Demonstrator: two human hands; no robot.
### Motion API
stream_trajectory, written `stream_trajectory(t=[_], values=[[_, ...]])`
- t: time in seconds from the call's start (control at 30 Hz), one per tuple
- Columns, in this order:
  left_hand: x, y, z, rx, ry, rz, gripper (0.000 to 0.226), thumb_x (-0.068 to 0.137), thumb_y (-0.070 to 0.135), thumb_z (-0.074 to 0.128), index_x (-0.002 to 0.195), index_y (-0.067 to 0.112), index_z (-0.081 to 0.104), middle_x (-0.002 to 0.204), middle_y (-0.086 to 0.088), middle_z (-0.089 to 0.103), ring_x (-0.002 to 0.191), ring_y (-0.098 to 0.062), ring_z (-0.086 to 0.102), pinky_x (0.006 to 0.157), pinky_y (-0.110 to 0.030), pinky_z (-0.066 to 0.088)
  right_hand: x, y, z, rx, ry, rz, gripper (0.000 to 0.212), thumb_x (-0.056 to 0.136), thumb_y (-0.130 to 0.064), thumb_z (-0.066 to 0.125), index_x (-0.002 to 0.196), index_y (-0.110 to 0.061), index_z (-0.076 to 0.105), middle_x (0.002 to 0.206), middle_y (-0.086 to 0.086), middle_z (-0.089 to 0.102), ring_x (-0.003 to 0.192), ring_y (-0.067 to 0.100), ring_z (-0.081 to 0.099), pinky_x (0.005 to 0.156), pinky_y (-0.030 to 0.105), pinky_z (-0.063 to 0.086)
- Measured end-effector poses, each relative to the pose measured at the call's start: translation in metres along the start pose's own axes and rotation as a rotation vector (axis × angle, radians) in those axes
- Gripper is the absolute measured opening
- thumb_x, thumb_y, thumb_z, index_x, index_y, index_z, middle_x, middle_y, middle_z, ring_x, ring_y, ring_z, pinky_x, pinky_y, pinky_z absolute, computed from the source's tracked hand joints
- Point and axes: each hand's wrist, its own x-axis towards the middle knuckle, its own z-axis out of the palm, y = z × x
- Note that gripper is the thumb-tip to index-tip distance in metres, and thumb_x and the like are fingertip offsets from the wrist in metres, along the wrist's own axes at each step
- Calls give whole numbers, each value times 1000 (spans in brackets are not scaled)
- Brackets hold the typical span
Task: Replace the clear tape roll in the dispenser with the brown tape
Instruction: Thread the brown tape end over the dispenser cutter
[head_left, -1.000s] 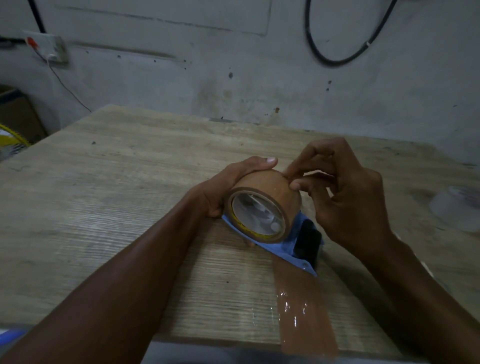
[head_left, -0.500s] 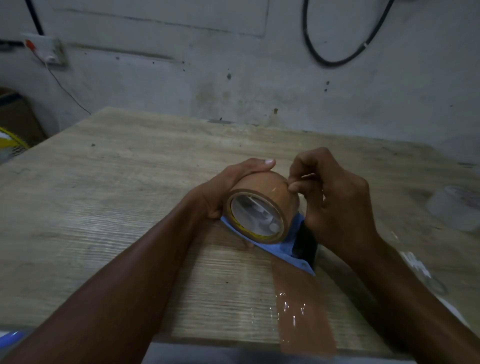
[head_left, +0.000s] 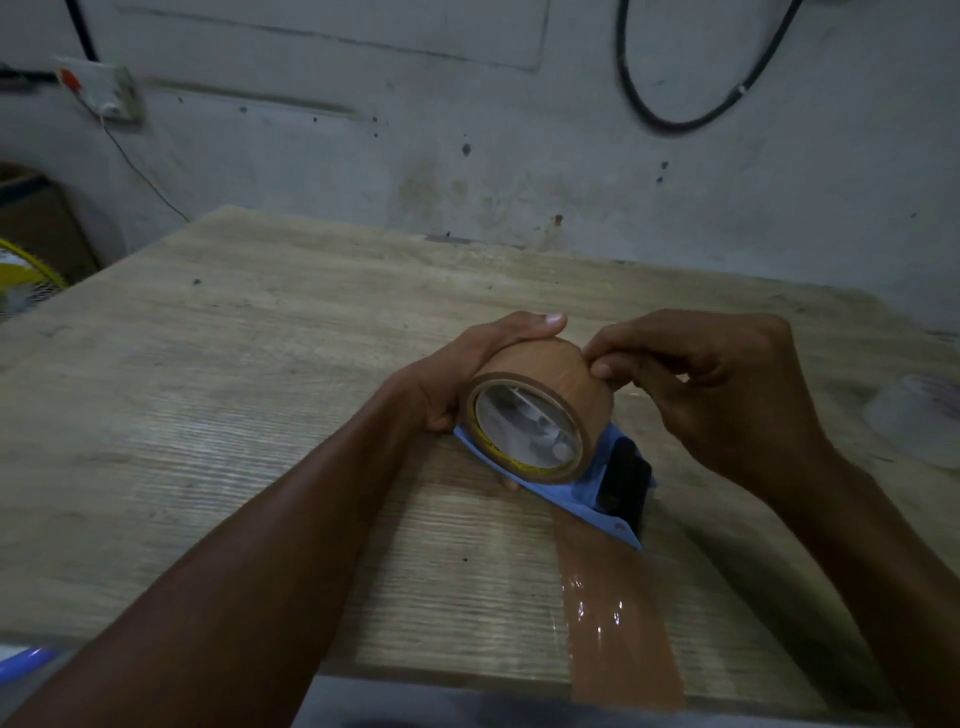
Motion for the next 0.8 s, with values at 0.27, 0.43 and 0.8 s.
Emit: stream_trajectory(t=[0.27,0.43,0.8], values=[[1,-1,0,3,4,9,24,96,32,52,83,16,62,63,7,70,61,-5,68,59,-20,54,21,-2,-15,51,-331,98,13,87,-24,63,92,-19,74,83,-11,71,76,-2,66,73,9,52],[2,-3,-2,11,-8,12,25,92,36,54,84,14,63,69,2,69,63,-7,68,62,-22,55,25,0,-13,-5,-466,105,7,91,-26,56,87,-32,54,76,-14,56,74,5,55,62,17,47],[2,-3,-4,-12,-62,-26,28,97,35,47,84,14,61,60,4,70,56,-7,67,53,-20,52,-1,6,-4,-3,-156,-38,11,92,-17,62,100,-10,64,92,-2,62,79,4,55,75,17,50]])
